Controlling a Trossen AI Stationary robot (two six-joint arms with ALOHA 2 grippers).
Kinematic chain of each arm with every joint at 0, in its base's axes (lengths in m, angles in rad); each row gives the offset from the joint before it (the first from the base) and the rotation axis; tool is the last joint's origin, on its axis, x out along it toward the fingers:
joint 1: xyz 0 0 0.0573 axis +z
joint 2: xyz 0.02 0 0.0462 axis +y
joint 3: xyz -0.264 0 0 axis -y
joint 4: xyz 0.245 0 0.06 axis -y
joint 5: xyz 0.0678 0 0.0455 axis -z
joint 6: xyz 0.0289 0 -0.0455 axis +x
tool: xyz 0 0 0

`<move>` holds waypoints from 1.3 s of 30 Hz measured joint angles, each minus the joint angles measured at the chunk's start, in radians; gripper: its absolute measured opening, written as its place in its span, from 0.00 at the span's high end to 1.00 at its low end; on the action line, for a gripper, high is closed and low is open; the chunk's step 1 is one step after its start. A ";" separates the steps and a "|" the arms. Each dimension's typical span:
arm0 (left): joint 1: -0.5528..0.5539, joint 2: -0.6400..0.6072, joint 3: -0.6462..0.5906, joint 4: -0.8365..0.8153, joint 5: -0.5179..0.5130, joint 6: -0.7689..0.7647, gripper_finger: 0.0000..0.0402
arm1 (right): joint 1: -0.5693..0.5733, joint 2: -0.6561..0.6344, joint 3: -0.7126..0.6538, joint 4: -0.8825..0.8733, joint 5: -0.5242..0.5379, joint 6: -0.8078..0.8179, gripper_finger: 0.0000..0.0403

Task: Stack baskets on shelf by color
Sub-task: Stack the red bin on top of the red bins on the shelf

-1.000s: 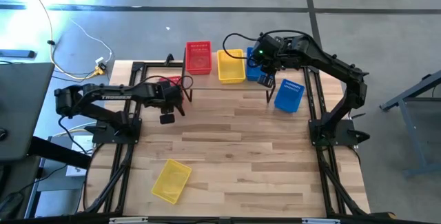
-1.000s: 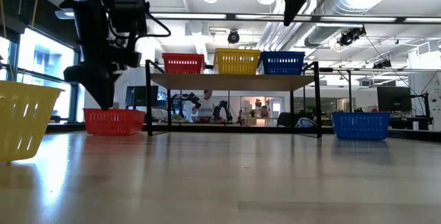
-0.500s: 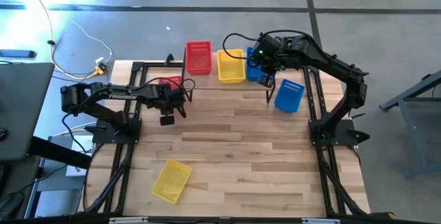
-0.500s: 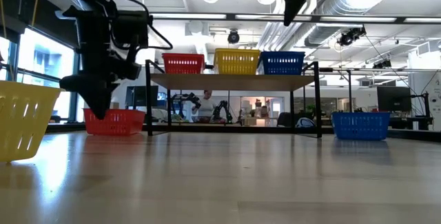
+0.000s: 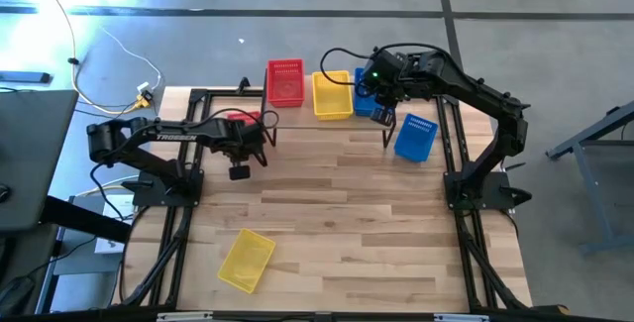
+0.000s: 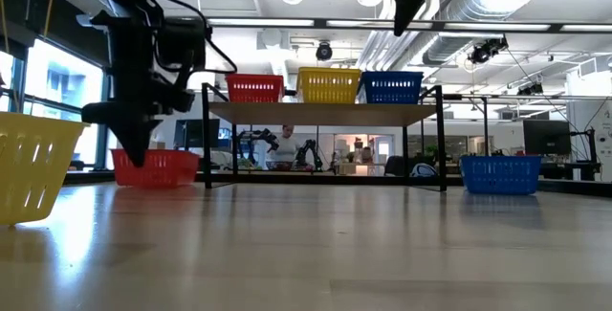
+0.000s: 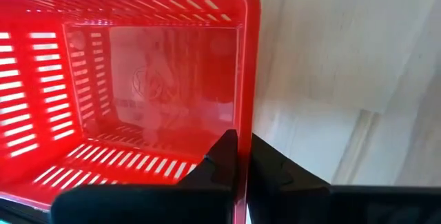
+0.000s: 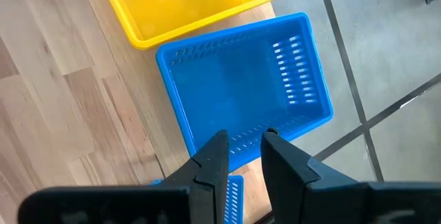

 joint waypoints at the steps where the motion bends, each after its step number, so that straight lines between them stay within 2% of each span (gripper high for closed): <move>1: 0.000 -0.006 0.004 -0.010 0.005 -0.002 0.99 | 0.000 0.000 0.000 0.000 0.000 0.000 0.82; 11: 0.000 -0.105 0.084 -0.195 0.055 -0.111 1.00 | 0.000 0.000 0.000 -0.014 0.000 0.003 0.82; 20: 0.000 -0.253 0.128 -0.241 0.003 -0.255 1.00 | 0.000 0.000 0.000 -0.014 0.000 0.003 0.82; 25: 0.000 -0.328 0.164 -0.271 -0.073 -0.309 1.00 | 0.000 0.000 0.000 -0.015 -0.016 0.007 0.82; 29: 0.000 -0.376 0.224 -0.285 -0.177 -0.315 1.00 | 0.000 0.000 0.000 -0.015 -0.047 0.002 0.82; 33: 0.000 -0.402 0.299 -0.292 -0.268 -0.275 1.00 | 0.000 0.000 0.000 -0.015 -0.048 0.000 0.82; 39: 0.000 -0.386 0.454 -0.268 -0.339 -0.158 1.00 | 0.000 0.000 0.000 -0.015 -0.048 -0.002 0.82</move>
